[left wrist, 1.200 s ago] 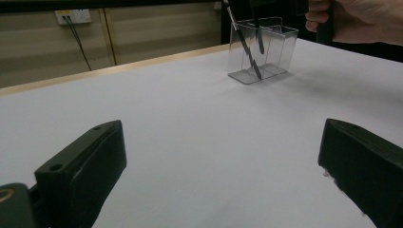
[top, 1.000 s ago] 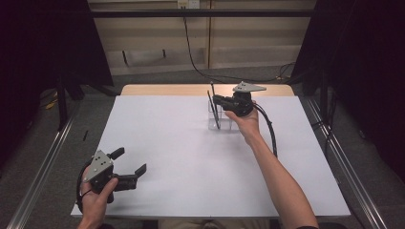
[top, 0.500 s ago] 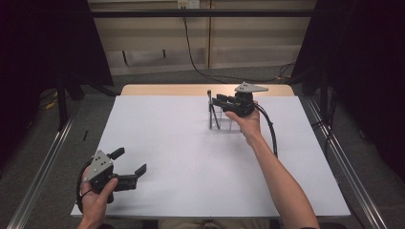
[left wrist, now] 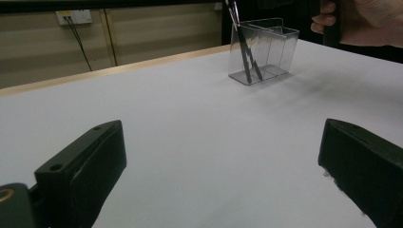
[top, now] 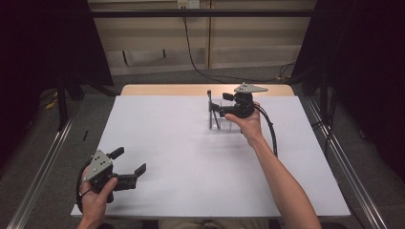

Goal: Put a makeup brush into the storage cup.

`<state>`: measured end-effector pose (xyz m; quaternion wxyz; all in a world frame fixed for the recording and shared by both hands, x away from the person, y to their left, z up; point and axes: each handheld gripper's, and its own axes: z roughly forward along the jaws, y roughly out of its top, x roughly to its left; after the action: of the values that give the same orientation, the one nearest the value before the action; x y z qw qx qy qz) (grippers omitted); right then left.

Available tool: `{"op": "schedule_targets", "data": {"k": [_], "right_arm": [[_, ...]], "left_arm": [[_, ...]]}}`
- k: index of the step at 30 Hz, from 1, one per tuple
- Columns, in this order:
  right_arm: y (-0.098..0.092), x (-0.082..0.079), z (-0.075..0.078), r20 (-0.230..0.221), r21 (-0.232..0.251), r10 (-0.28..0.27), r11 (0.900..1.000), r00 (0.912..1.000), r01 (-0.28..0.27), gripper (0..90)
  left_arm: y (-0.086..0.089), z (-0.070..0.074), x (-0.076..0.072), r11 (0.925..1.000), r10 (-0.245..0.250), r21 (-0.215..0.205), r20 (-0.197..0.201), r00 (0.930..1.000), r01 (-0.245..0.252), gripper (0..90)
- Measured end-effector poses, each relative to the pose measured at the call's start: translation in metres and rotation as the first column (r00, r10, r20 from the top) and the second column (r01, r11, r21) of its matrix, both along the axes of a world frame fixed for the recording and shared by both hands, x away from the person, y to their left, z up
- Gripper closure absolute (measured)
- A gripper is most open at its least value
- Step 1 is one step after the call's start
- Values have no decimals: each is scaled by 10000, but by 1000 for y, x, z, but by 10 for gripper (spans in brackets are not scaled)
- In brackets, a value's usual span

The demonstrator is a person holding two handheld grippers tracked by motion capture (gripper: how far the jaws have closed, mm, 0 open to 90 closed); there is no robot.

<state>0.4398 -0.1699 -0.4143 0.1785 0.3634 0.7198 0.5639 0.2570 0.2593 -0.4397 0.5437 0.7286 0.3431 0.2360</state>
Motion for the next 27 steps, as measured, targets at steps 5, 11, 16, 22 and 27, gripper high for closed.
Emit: {"op": "schedule_targets", "data": {"k": [5,11,16,22,27], "right_arm": [[3,-3,3,137,-30,-136,9999,9998,137,44],[0,-6,6,181,-57,-271,9996,9995,272,13],[-7,-9,6,192,-46,-460,9989,9988,461,14],[-12,-14,7,215,63,-519,9986,9984,517,15],[-14,-19,8,263,120,-647,9979,9976,644,21]], "left_arm": [[-1,0,1,10000,14,10,-19,10000,-14,21],[-1,0,1,10000,40,31,-33,10000,-40,21],[0,0,1,10000,69,3,-27,10000,-69,22],[1,0,0,10000,24,13,-16,10000,-24,22],[1,0,-1,10000,-3,10,-7,10000,3,21]]}}
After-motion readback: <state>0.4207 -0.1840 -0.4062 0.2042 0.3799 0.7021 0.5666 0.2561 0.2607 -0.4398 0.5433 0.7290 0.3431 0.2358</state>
